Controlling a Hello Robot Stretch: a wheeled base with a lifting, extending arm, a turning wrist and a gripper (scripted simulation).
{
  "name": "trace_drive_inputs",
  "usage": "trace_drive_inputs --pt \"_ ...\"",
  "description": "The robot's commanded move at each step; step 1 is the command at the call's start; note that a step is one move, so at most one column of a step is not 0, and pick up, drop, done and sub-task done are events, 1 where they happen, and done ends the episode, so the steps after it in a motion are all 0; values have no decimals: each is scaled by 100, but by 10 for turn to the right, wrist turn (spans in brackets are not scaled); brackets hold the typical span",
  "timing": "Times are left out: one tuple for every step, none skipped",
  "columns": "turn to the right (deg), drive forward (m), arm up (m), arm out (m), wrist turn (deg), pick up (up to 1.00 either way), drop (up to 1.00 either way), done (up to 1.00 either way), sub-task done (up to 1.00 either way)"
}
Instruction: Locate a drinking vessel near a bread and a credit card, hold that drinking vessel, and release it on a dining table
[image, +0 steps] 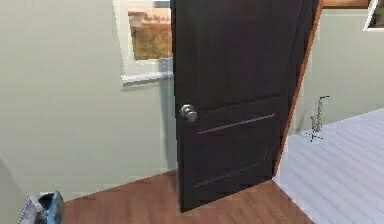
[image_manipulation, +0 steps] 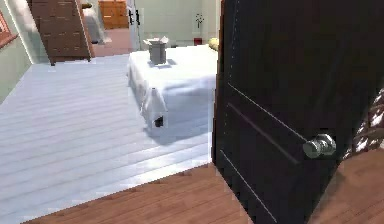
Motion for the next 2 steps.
trace_drive_inputs --pt "450 0 0 0 0 0 0 0 0" --pt "150 0 0 0 0 0 0 0 0"
